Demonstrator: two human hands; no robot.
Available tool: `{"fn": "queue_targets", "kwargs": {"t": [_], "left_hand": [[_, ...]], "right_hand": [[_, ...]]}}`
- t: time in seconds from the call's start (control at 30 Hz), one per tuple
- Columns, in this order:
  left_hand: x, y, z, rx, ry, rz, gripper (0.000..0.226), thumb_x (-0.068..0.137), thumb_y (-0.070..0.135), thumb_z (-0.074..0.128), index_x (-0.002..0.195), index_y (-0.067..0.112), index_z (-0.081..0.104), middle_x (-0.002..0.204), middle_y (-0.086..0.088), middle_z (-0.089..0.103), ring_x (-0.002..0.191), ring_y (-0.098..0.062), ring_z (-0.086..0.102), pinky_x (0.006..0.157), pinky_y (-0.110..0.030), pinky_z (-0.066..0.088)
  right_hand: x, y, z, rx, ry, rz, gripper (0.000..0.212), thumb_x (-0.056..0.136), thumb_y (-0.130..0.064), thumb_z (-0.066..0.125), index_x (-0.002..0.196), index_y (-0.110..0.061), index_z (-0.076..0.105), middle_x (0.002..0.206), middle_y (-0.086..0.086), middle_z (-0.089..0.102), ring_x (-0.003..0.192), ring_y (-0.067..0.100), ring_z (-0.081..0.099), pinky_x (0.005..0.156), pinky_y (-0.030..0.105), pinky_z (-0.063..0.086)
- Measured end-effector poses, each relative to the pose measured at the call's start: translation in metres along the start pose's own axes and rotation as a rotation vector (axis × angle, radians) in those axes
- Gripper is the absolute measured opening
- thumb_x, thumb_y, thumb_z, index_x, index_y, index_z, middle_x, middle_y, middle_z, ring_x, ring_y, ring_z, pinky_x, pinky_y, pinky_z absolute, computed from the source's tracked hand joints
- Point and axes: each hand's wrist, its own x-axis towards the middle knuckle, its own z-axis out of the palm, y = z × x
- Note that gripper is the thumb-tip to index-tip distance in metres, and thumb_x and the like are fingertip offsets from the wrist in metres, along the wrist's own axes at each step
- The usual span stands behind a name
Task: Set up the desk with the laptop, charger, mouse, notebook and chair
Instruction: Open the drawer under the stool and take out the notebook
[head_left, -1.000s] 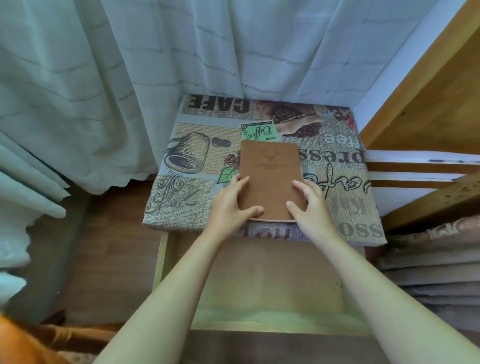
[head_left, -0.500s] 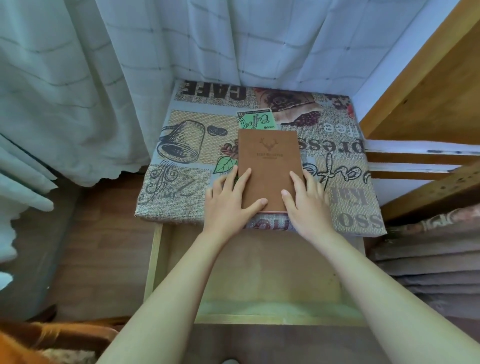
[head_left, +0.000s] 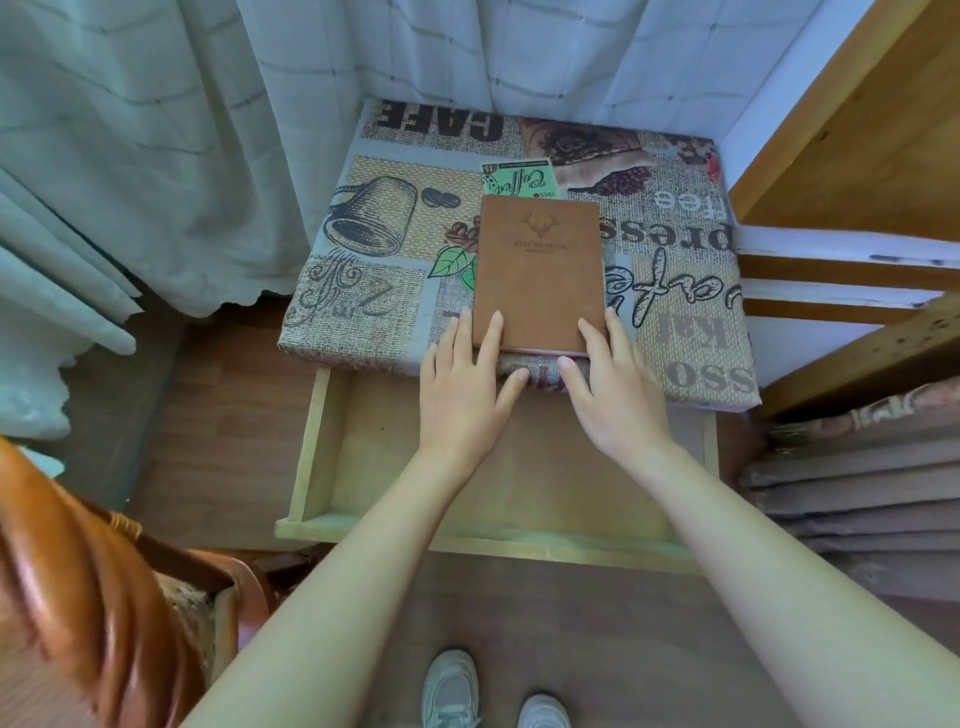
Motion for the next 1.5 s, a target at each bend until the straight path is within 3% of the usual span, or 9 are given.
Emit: {"fn": "queue_targets", "kwargs": {"t": [0.17, 0.33, 0.57, 0.7, 0.8, 1.0, 1.2, 1.4, 1.5], "left_hand": [[-0.057, 0.01, 0.017, 0.039, 0.042, 0.041, 0.069, 0.092, 0.055, 0.041, 0.149, 0.018, 0.031, 0.161, -0.011, 0.015, 0.148, -0.024, 0.012, 0.115, -0.043, 0.017], [-0.099, 0.005, 0.035, 0.05, -0.081, 0.149, 0.078, 0.091, 0.067, 0.032, 0.152, 0.018, 0.026, 0.161, -0.003, 0.014, 0.148, -0.017, 0.009, 0.116, -0.042, 0.014], [-0.12, -0.013, 0.048, 0.159, -0.191, 0.338, 0.104, 0.074, 0.087, 0.033, 0.151, 0.018, 0.027, 0.161, -0.003, 0.018, 0.148, -0.014, 0.01, 0.117, -0.047, 0.011], [-0.116, -0.019, 0.059, 0.341, -0.144, 0.544, 0.092, 0.081, 0.08, 0.033, 0.145, 0.015, 0.04, 0.155, -0.009, 0.033, 0.145, -0.019, 0.02, 0.109, -0.06, 0.023], [-0.117, -0.017, 0.063, 0.396, -0.031, 0.633, 0.084, 0.085, 0.075, 0.037, 0.144, 0.015, 0.04, 0.154, -0.011, 0.033, 0.145, -0.022, 0.023, 0.105, -0.063, 0.031], [-0.123, -0.016, 0.066, 0.417, 0.1, 0.575, 0.088, 0.082, 0.075, 0.038, 0.142, 0.01, 0.043, 0.154, -0.016, 0.031, 0.145, -0.029, 0.025, 0.102, -0.066, 0.034], [-0.099, -0.011, 0.05, 0.397, 0.24, 0.541, 0.093, 0.082, 0.077, 0.036, 0.143, 0.007, 0.042, 0.152, -0.015, 0.035, 0.143, -0.028, 0.03, 0.104, -0.065, 0.031], [-0.06, -0.004, 0.048, 0.465, 0.243, 0.416, 0.115, 0.065, 0.08, 0.047, 0.148, 0.004, 0.026, 0.157, -0.014, 0.021, 0.146, -0.023, 0.02, 0.11, -0.063, 0.019], [-0.035, -0.001, 0.047, 0.475, 0.297, 0.359, 0.108, 0.07, 0.074, 0.053, 0.151, 0.011, 0.02, 0.158, -0.013, 0.018, 0.146, -0.023, 0.022, 0.112, -0.059, 0.017]], "right_hand": [[-0.022, 0.007, 0.004, -0.258, 0.095, -0.204, 0.053, 0.096, -0.041, 0.034, 0.139, -0.013, 0.044, 0.153, 0.014, 0.032, 0.142, 0.032, 0.026, 0.114, 0.051, 0.024], [-0.022, 0.003, 0.012, -0.382, 0.042, -0.321, 0.057, 0.097, -0.039, 0.035, 0.147, -0.012, 0.031, 0.157, 0.012, 0.023, 0.144, 0.032, 0.02, 0.114, 0.053, 0.021], [-0.02, -0.005, 0.022, -0.409, -0.033, -0.34, 0.068, 0.094, -0.038, 0.048, 0.15, -0.01, 0.02, 0.159, 0.013, 0.016, 0.144, 0.037, 0.018, 0.113, 0.055, 0.022], [-0.021, -0.008, 0.025, -0.416, -0.038, -0.328, 0.069, 0.093, -0.033, 0.05, 0.15, -0.011, 0.019, 0.159, 0.013, 0.015, 0.144, 0.038, 0.017, 0.112, 0.057, 0.024], [-0.02, -0.008, 0.025, -0.412, -0.024, -0.332, 0.065, 0.093, -0.024, 0.053, 0.149, -0.01, 0.022, 0.158, 0.014, 0.019, 0.143, 0.039, 0.02, 0.11, 0.059, 0.027], [-0.016, -0.004, 0.025, -0.329, 0.045, -0.347, 0.065, 0.083, -0.008, 0.062, 0.143, -0.011, 0.037, 0.152, 0.014, 0.035, 0.137, 0.039, 0.035, 0.104, 0.057, 0.037], [-0.019, -0.01, 0.017, -0.315, 0.117, -0.423, 0.047, 0.096, -0.026, 0.04, 0.141, -0.012, 0.042, 0.149, 0.012, 0.041, 0.136, 0.031, 0.039, 0.105, 0.057, 0.035], [-0.017, -0.008, 0.018, -0.307, 0.105, -0.376, 0.05, 0.097, -0.034, 0.03, 0.14, -0.012, 0.044, 0.149, 0.012, 0.041, 0.136, 0.031, 0.039, 0.106, 0.057, 0.034], [-0.012, -0.004, 0.017, -0.312, 0.103, -0.338, 0.052, 0.096, -0.034, 0.03, 0.141, -0.01, 0.042, 0.15, 0.012, 0.038, 0.137, 0.032, 0.037, 0.107, 0.057, 0.032]]}}
